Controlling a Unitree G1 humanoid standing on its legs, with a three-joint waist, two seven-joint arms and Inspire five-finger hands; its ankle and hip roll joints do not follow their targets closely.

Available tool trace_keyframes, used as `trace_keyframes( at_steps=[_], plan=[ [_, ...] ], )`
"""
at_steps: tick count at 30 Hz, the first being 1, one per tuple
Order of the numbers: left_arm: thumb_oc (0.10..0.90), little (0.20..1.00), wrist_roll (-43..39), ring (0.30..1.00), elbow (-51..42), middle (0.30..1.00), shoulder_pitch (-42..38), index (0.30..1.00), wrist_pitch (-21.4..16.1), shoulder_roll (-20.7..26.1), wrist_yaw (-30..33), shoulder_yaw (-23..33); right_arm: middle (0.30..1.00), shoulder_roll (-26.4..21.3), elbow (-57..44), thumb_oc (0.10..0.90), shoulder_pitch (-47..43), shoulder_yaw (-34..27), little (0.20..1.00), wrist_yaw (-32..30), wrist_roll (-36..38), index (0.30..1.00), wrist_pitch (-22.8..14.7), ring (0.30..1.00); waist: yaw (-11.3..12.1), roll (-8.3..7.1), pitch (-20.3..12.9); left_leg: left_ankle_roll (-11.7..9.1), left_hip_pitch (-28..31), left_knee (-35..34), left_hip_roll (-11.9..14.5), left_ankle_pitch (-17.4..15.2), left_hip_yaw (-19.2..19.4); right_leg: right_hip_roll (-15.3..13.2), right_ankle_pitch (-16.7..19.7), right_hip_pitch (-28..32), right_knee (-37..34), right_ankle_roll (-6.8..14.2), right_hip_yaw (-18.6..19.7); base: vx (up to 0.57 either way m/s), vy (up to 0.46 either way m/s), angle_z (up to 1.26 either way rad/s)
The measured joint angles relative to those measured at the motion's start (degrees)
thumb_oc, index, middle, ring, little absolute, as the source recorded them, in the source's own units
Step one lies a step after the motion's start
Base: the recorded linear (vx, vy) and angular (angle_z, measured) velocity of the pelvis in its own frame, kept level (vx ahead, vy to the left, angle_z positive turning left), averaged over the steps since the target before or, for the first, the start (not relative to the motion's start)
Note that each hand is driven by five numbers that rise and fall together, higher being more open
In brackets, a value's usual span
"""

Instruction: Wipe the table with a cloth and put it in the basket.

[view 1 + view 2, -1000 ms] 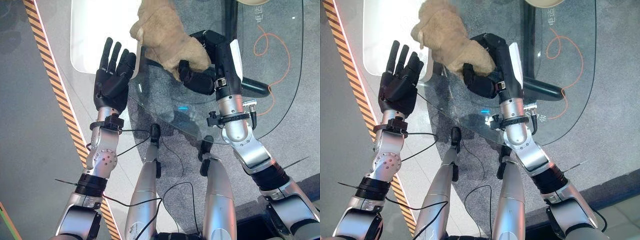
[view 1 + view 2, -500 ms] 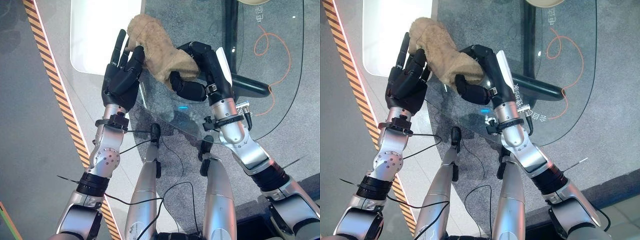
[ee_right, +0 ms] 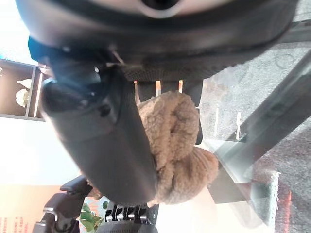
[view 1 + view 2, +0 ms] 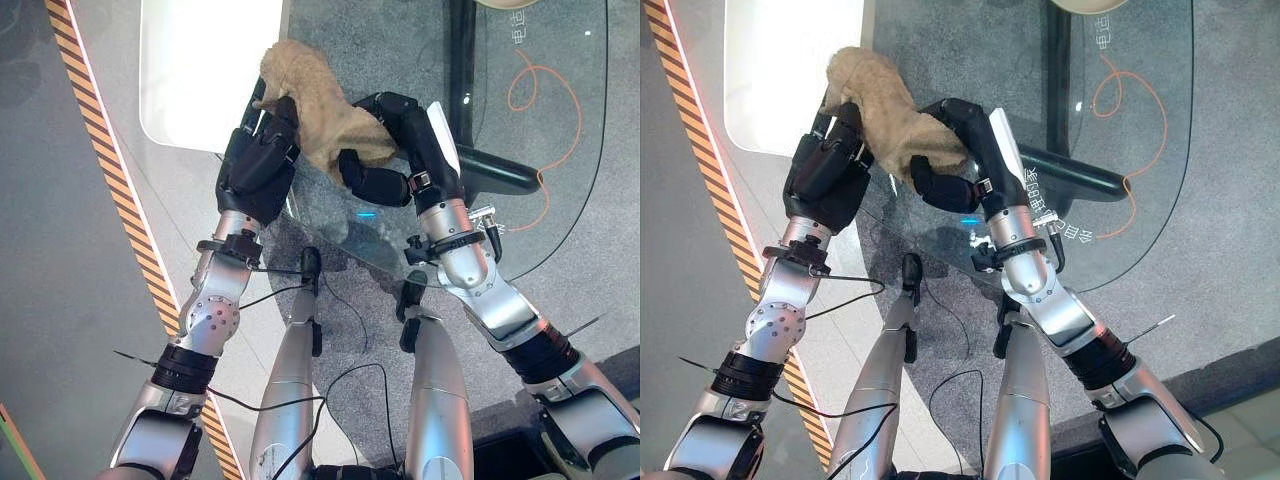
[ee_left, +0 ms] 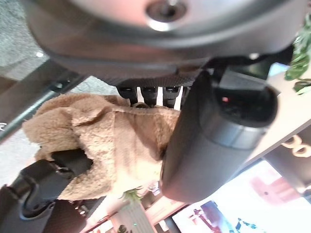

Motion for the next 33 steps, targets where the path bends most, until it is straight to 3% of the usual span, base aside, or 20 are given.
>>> trace_keyframes(
  at_steps=[30,32,33],
  plan=[
    [0.800,0.900,-4.34,0.900,0.00,0.900,-0.01,0.900,0.70,0.53,-2.80,-0.22,0.300,-1.36,-0.05,0.100,-2.00,1.44,0.200,0.99,0.16,0.300,1.73,0.300,-0.06,-0.02,-0.01,0.01,0.00,-0.07,-0.01,0.00,0.02,-0.01,0.00,0.00,-0.06,0.00,0.00,0.00,0.000,0.00],
    [0.380,0.480,-4.34,0.540,0.00,0.540,-0.01,0.540,0.67,0.58,-3.32,-0.21,0.300,-1.38,-0.10,0.100,-2.01,1.47,0.200,1.00,0.17,0.300,1.75,0.300,-0.08,-0.02,-0.01,0.01,0.00,-0.08,-0.01,0.00,0.02,-0.01,0.00,0.00,-0.06,0.00,0.00,0.00,0.000,0.00],
    [0.100,0.200,-4.34,0.300,0.00,0.300,-0.01,0.300,0.67,0.67,-3.45,-0.21,0.300,-1.38,-0.16,0.100,-2.01,1.47,0.200,1.01,0.18,0.300,1.75,0.300,-0.09,-0.03,-0.01,0.01,0.00,-0.08,-0.01,0.00,0.02,-0.01,0.00,0.00,-0.06,0.00,0.00,0.00,0.000,0.00]
  ],
)
